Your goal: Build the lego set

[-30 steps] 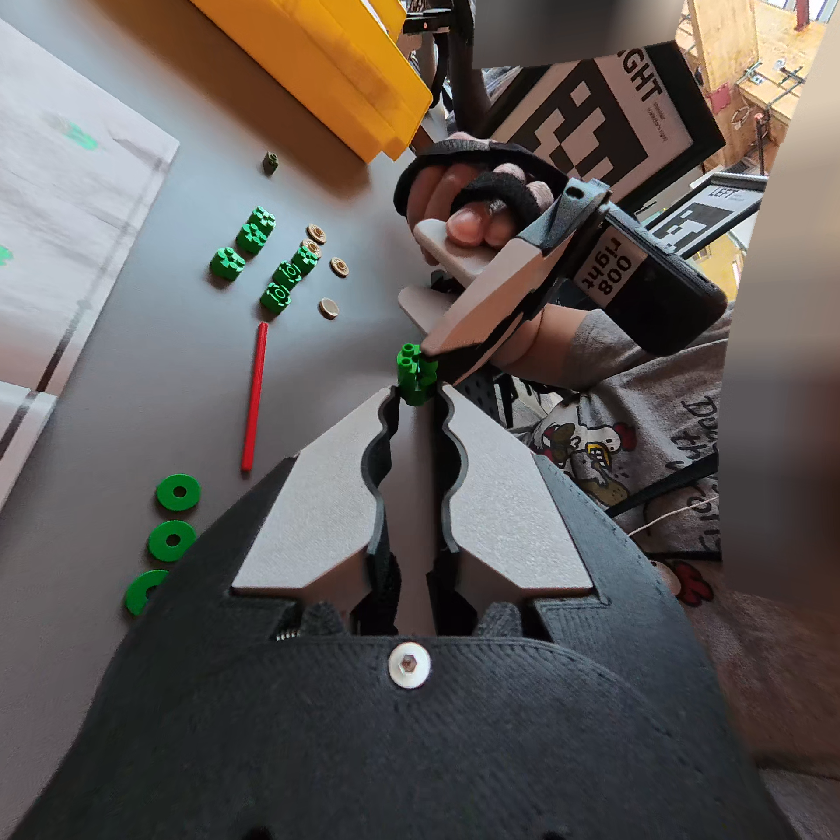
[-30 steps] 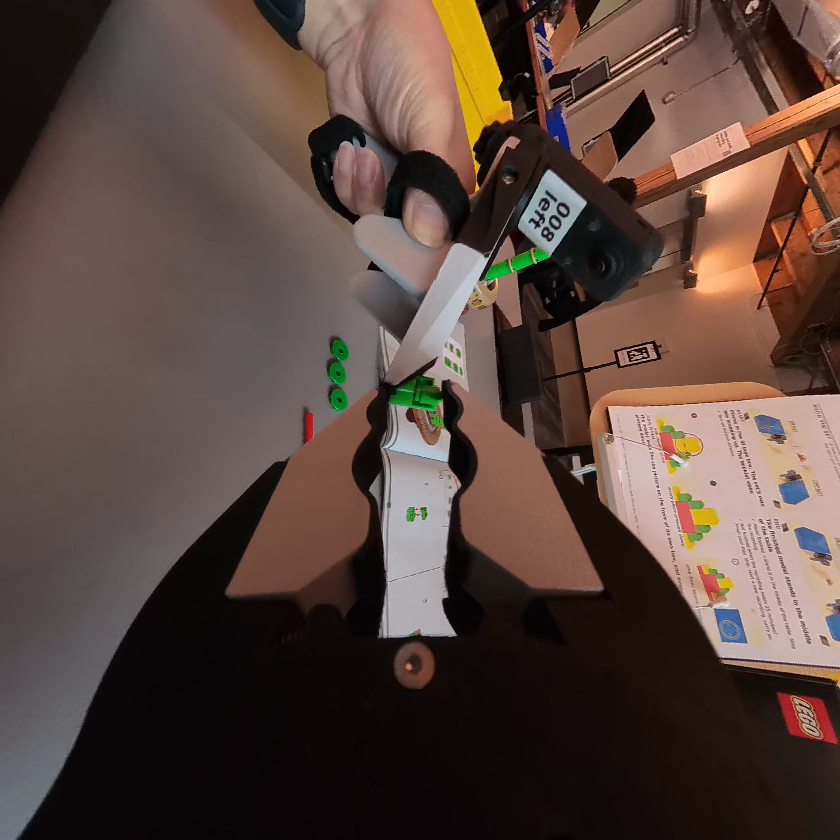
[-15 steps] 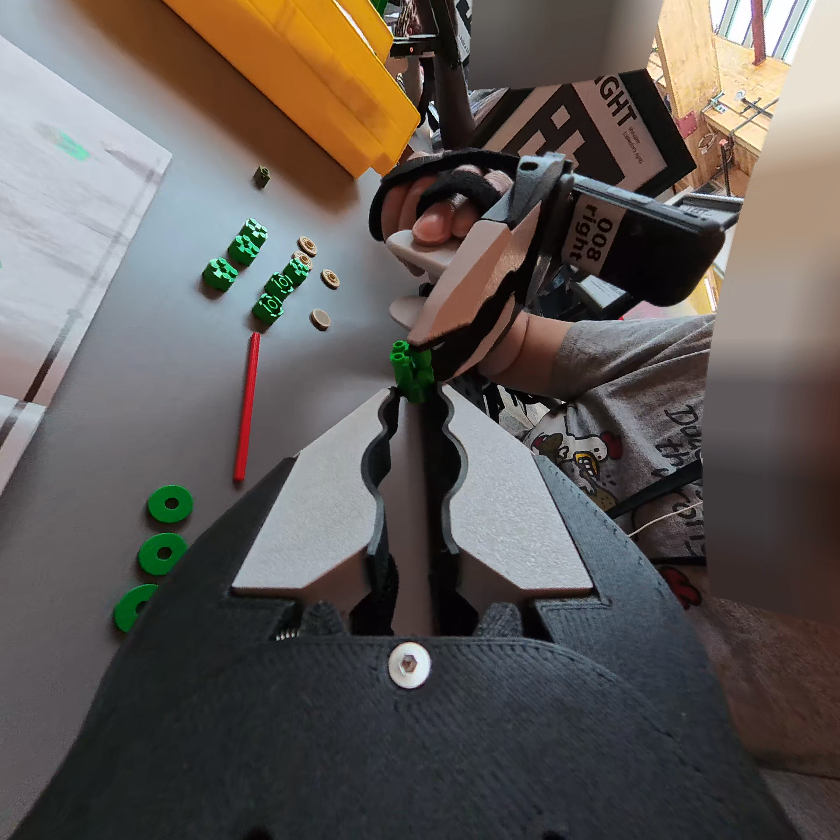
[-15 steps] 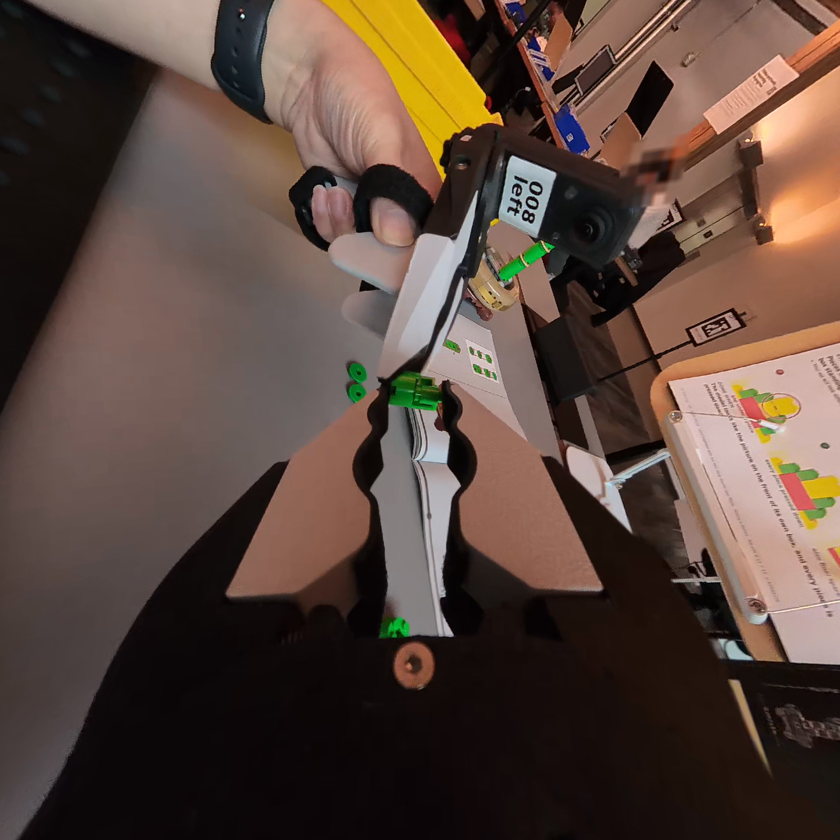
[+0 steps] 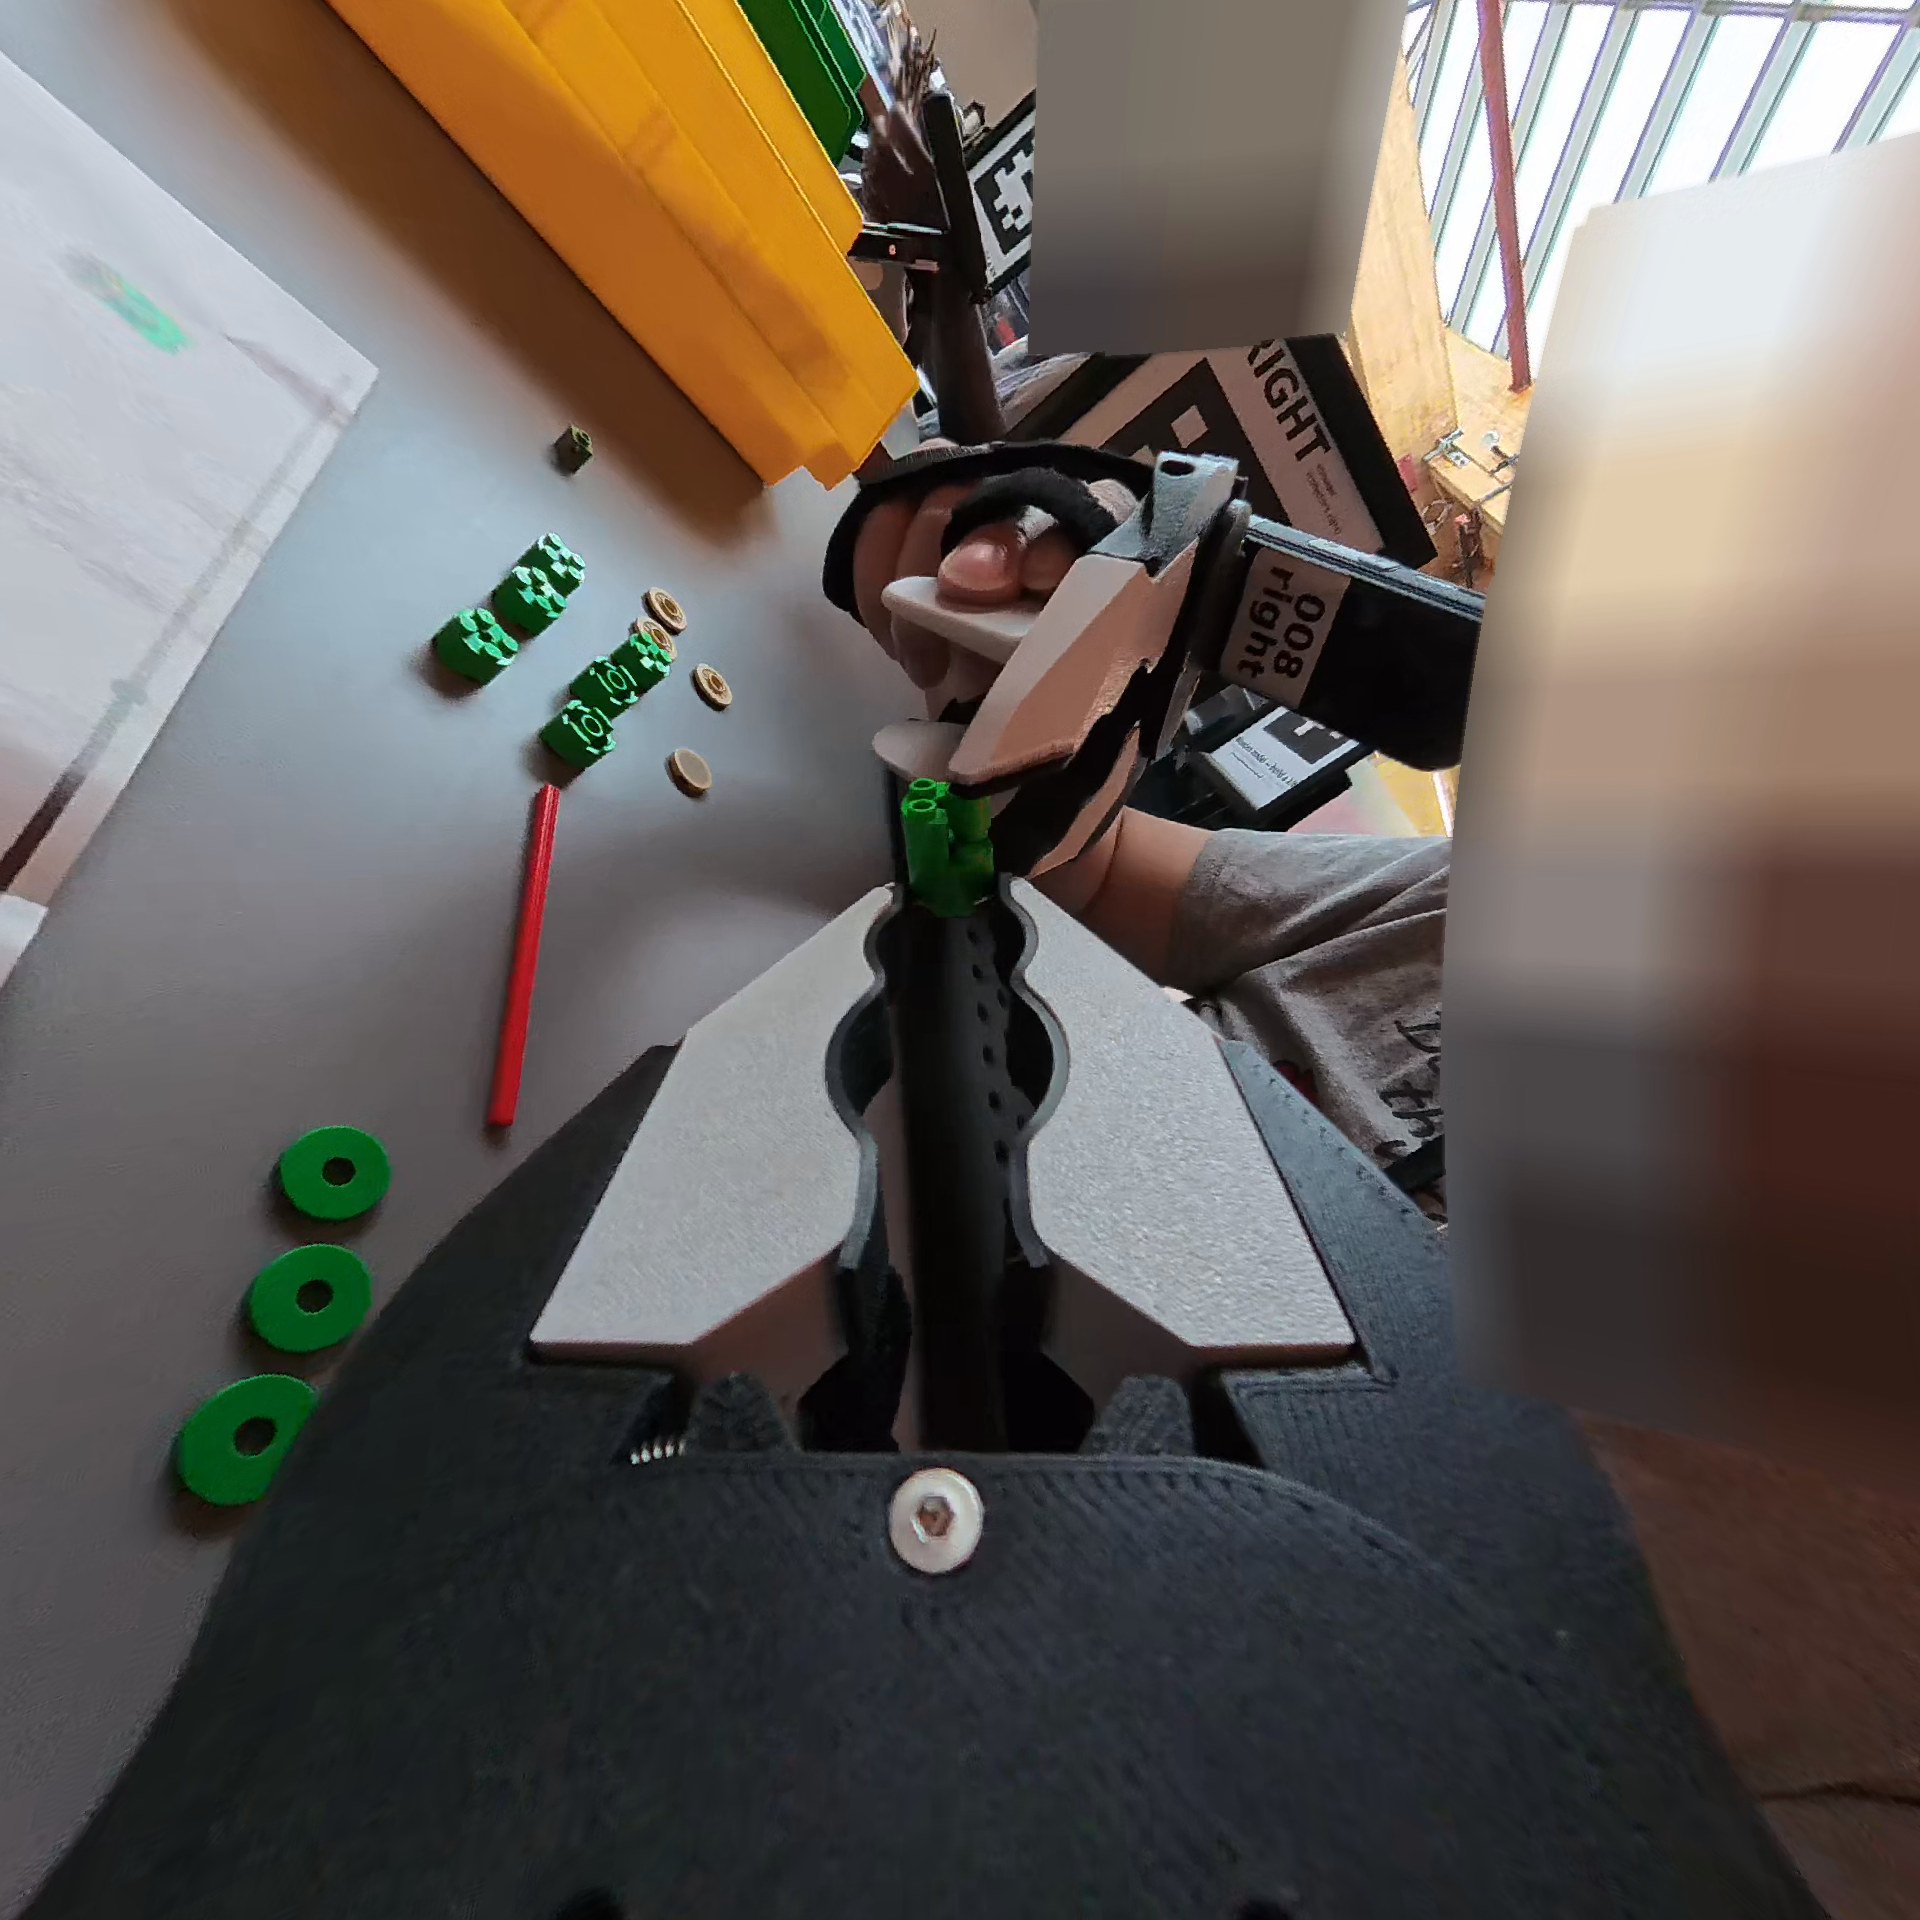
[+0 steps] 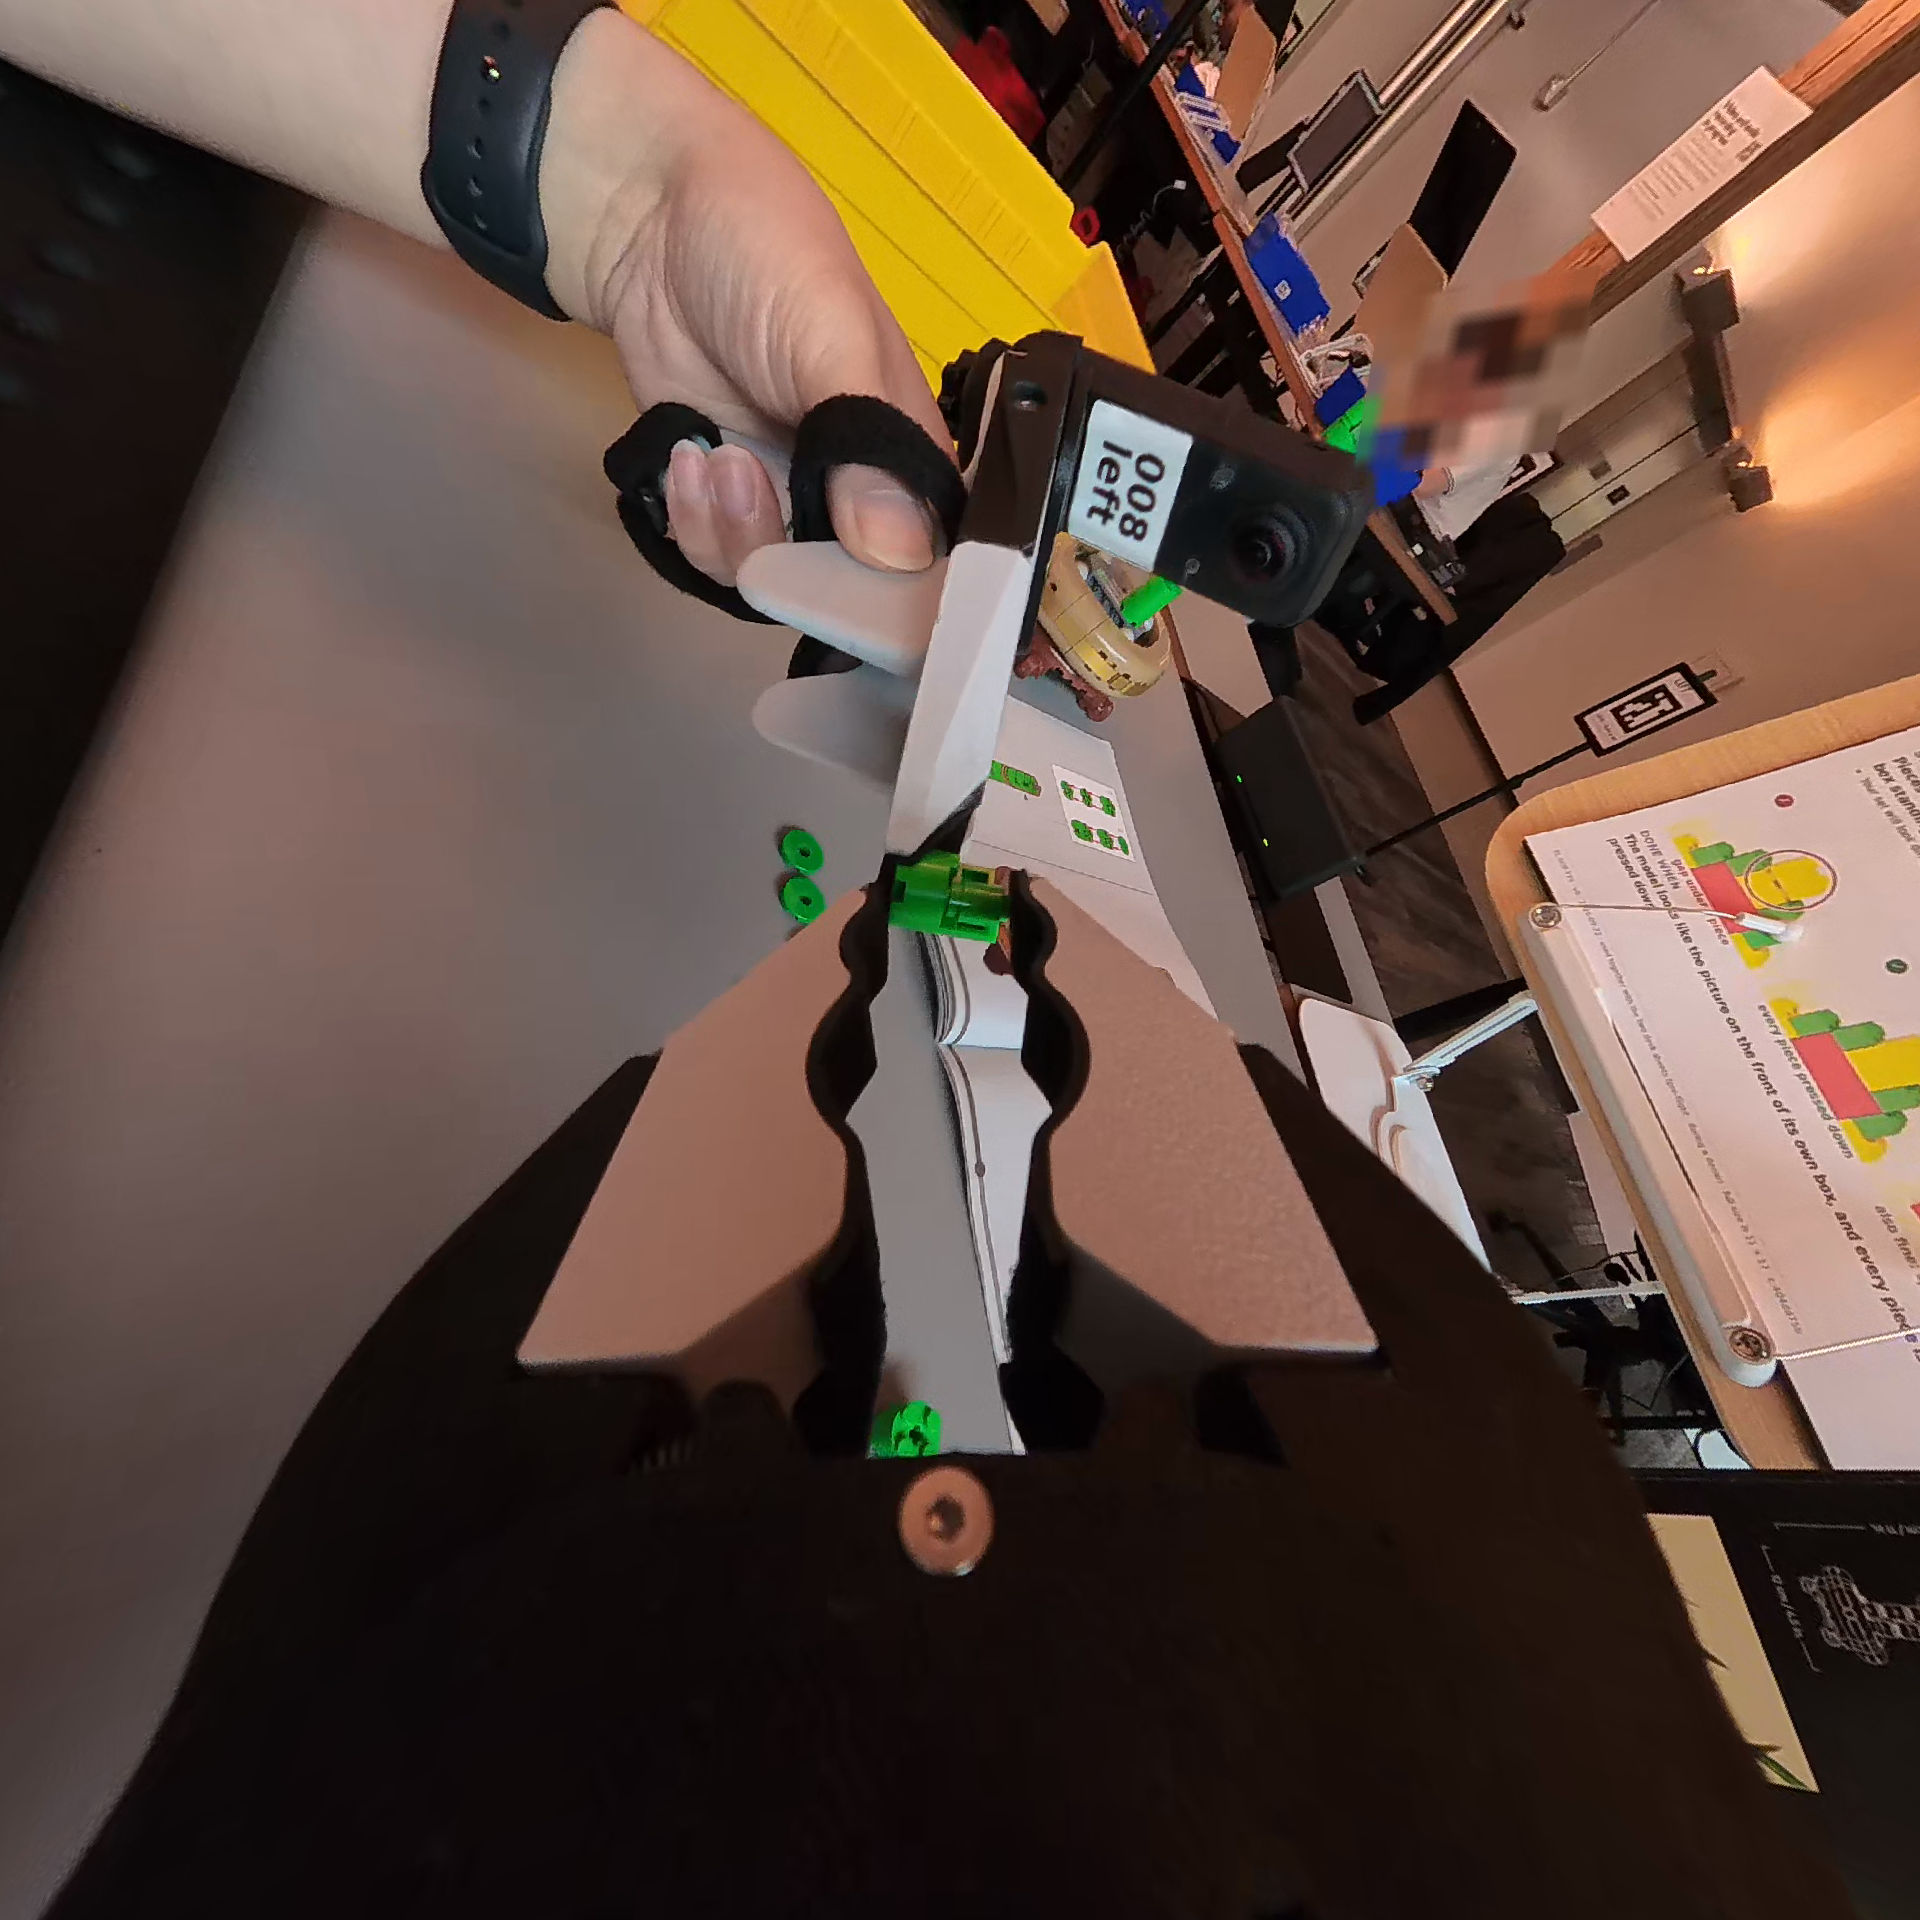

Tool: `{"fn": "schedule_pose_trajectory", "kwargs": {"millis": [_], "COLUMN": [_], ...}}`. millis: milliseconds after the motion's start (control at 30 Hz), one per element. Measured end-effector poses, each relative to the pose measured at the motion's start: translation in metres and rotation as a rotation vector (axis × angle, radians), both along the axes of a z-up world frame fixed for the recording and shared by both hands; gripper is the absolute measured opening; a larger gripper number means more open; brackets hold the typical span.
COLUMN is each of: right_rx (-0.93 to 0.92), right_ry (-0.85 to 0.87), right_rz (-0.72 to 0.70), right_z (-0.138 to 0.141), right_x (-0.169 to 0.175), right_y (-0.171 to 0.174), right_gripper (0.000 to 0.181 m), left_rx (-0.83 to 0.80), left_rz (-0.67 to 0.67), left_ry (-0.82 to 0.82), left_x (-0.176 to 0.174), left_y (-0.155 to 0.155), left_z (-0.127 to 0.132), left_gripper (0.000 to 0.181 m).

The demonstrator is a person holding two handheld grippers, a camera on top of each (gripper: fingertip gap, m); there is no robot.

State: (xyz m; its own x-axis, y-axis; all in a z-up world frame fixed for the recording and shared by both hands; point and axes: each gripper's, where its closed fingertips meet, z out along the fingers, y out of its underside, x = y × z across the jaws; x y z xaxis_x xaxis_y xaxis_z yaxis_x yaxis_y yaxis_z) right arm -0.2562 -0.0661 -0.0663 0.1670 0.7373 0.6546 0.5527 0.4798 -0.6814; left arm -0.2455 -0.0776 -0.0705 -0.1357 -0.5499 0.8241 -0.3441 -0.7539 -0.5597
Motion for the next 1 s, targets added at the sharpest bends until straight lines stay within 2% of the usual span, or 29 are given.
{"fn": "schedule_pose_trajectory", "kwargs": {"millis": [367, 1000], "right_rx": [0.008, -0.043], "right_ry": [-0.004, -0.049], "right_rz": [-0.004, 0.006], "right_z": [0.002, -0.011], "right_x": [0.001, 0.000], "right_y": [0.000, 0.001], "right_gripper": [0.021, 0.020], "left_rx": [-0.033, -0.035], "left_rz": [0.006, 0.010], "left_ry": [0.000, 0.071], "left_x": [0.001, 0.001], "left_y": [0.000, 0.001], "left_z": [0.002, -0.012], "left_gripper": [0.013, 0.013]}}
